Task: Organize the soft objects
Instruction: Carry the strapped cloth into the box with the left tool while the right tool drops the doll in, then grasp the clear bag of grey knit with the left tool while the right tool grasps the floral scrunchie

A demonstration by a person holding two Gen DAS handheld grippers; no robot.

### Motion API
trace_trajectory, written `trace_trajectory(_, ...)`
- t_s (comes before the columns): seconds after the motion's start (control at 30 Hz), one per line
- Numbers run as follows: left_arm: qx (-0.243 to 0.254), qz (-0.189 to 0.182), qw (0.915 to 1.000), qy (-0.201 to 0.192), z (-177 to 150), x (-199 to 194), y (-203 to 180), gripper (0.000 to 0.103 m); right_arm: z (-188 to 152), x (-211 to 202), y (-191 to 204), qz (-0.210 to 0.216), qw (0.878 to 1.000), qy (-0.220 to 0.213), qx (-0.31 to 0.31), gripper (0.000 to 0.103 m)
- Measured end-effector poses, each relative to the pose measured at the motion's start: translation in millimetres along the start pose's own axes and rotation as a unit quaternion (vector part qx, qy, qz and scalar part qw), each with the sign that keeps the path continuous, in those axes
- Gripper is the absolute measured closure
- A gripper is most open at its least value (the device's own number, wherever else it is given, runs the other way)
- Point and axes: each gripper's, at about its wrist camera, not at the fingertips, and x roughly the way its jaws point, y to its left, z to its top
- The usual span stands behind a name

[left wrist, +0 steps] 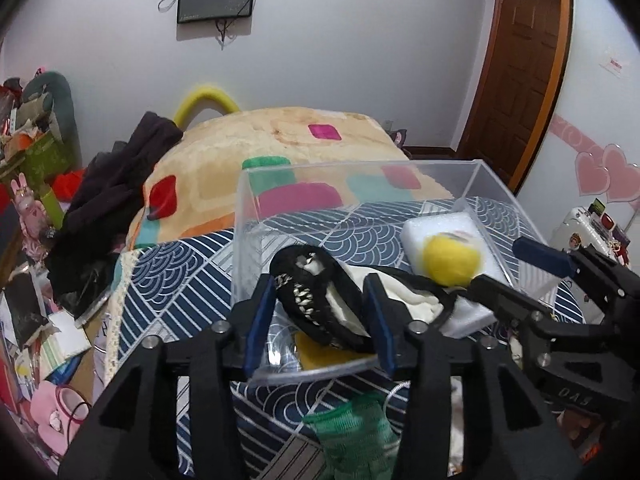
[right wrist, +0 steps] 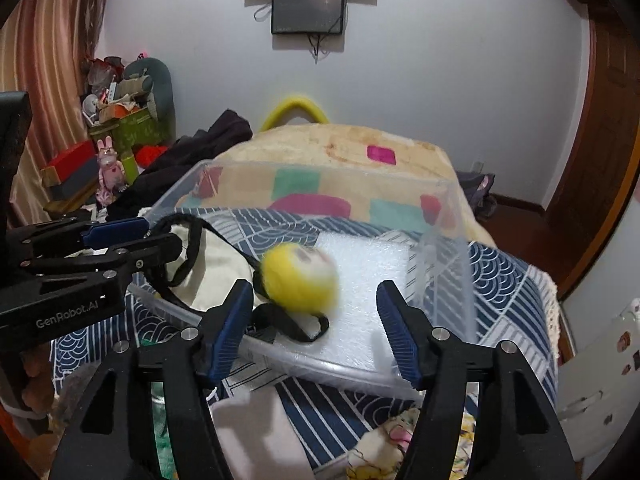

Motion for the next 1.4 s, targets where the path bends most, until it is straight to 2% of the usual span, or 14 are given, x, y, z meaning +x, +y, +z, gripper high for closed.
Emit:
trace_trajectory(0.07, 0.007, 0.004, 0.9999, -0.01, 1, -10, -1, 0.048, 0, -12, -2, 0.0, 1.0, -0.011, 0.001, 0.041)
trace_trajectory(0.2, 0.021, 0.01, 0.9987, -0.046, 2, -42, -6, 0.03, 1, -32, -7, -0.01, 0.999, -0.035, 0.005, 0.033)
trace_trajectory(0.33, 0.031, 0.018, 0.9964, -0.077, 0, -72, -9, 0.013, -2, -50, -11, -0.014, 0.998, -0.053, 0.007, 0.031)
trace_trajectory(0.47, 0.034, 0.026, 0.996, -0.078, -14, -86, -9, 0.01, -10, -65, -15, -0.02, 0.998, -0.063, 0.01, 0.029)
trace_trajectory(0.63, 0.048, 0.053, 0.9957, -0.057, -46, -86, -9, 0.01, -26, -72, -15, -0.036, 0.998, -0.058, 0.007, 0.025)
trace_trajectory(0.87, 0.025, 0.058, 0.998, -0.002, -92, -74, 8, 0.01, -61, -61, -26, -0.059, 0.998, -0.013, 0.017, 0.025)
trace_trajectory(1.07, 0.01, 0.061, 0.9978, 0.023, -118, -66, 18, 0.01, -74, -38, -45, -0.074, 0.996, 0.028, 0.047, 0.025)
trace_trajectory(1.17, 0.0, 0.071, 0.997, 0.03, -128, -62, 21, 0.016, -81, -27, -56, -0.072, 0.994, 0.048, 0.07, 0.025)
trace_trajectory(1.23, -0.013, 0.065, 0.9971, 0.039, -137, -58, 24, 0.03, -86, -20, -61, -0.062, 0.993, 0.06, 0.082, 0.025)
trace_trajectory(1.27, -0.021, 0.054, 0.9972, 0.048, -140, -55, 26, 0.033, -88, -16, -63, -0.056, 0.992, 0.068, 0.086, 0.025)
trace_trajectory(1.33, -0.037, 0.029, 0.9969, 0.063, -147, -48, 27, 0.046, -93, -8, -62, -0.048, 0.992, 0.08, 0.085, 0.025)
trace_trajectory(1.37, -0.035, 0.03, 0.9971, 0.061, -148, -48, 26, 0.052, -95, -7, -61, -0.049, 0.992, 0.081, 0.084, 0.024)
trace_trajectory(1.4, -0.028, 0.034, 0.9974, 0.057, -148, -49, 23, 0.064, -97, -9, -58, -0.052, 0.993, 0.075, 0.08, 0.024)
